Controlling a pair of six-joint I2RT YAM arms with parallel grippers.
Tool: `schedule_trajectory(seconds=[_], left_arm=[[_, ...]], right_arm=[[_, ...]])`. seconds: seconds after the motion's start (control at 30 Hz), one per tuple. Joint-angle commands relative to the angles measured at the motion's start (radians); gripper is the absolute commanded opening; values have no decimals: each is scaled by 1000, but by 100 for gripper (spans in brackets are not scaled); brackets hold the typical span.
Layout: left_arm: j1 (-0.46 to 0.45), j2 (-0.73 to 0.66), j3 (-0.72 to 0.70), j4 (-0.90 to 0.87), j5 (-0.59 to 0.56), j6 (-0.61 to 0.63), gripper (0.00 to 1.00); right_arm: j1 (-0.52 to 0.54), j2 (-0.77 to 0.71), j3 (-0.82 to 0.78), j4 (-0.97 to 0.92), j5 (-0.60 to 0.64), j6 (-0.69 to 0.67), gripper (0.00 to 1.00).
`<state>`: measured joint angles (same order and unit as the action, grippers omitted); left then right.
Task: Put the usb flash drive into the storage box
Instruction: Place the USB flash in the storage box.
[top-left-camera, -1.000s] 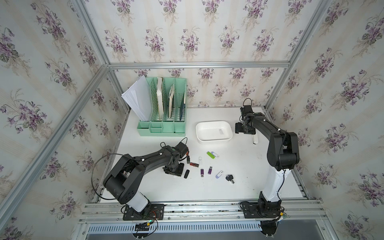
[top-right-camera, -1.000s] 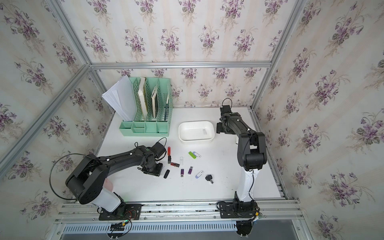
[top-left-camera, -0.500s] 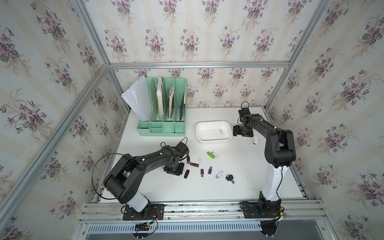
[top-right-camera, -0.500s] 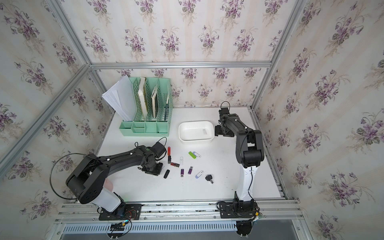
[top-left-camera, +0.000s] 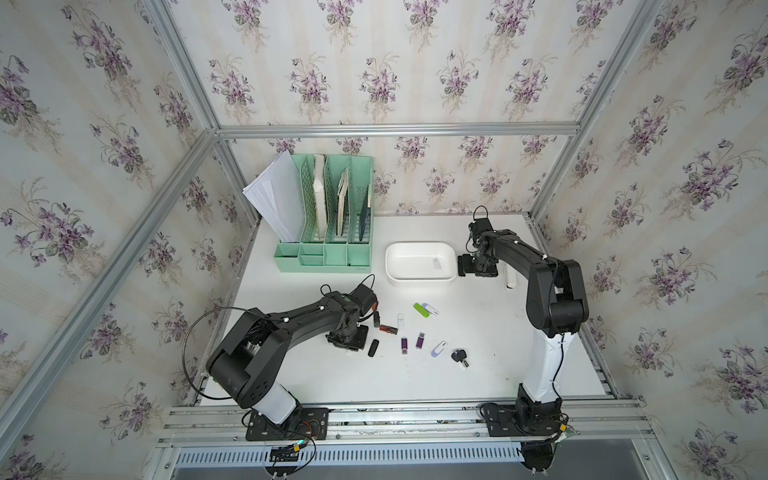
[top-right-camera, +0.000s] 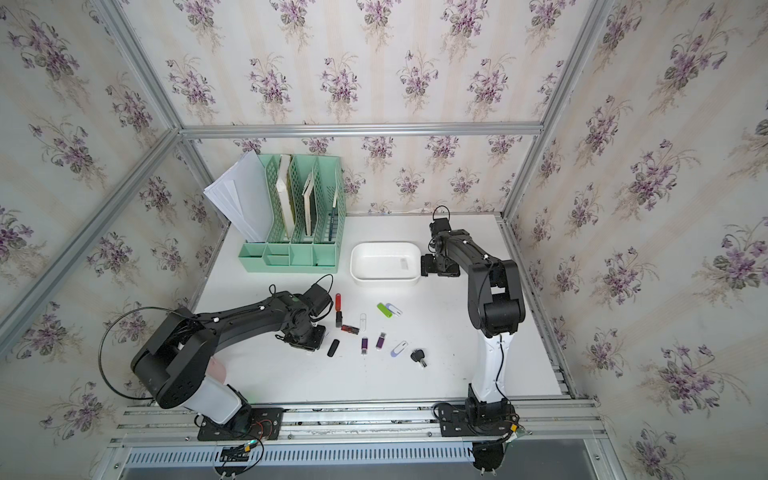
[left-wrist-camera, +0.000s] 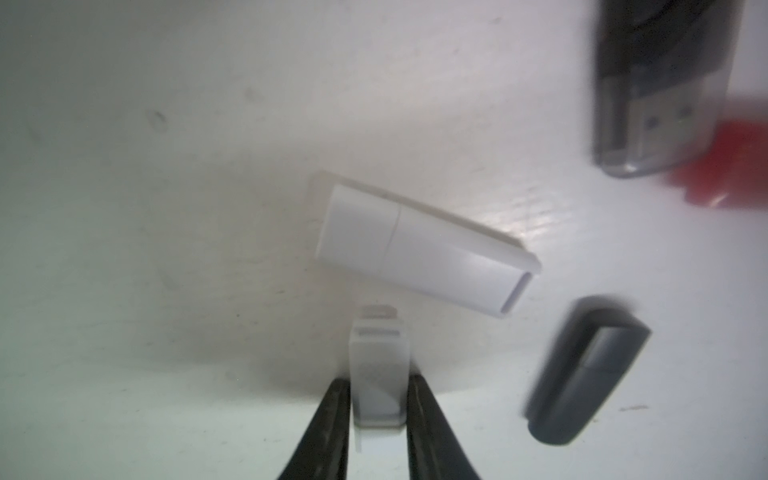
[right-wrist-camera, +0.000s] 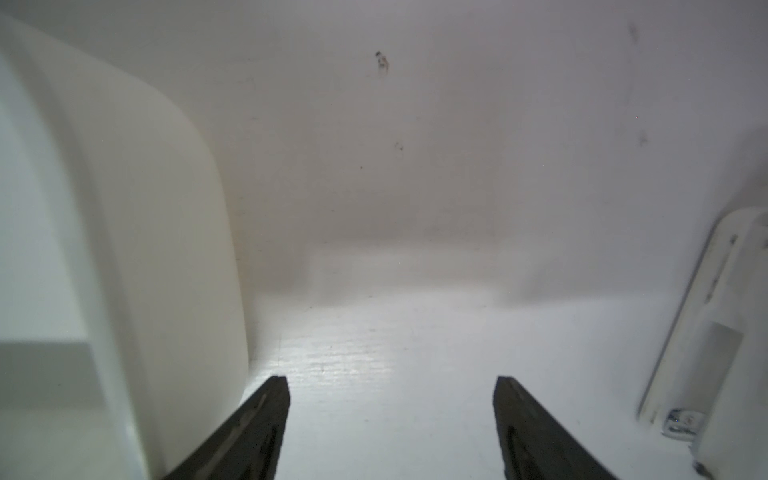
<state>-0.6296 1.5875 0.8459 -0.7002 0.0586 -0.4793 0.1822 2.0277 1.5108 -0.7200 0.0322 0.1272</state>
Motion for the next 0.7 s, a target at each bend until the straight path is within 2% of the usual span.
schedule_trajectory(seconds=[0.0,0.37,0.67], left_arm=[[0,0,-5,-8,0,-6,26],[0,-41,32,-68,-12,5,23],[-1,-102,255,-241,-29,50,23]], right_arm=[[-2,-24,-14,-1,-11,-3,82],[-4,-36,-43,5,22,10,83],[-59,-63,-122,39,16,77,83]])
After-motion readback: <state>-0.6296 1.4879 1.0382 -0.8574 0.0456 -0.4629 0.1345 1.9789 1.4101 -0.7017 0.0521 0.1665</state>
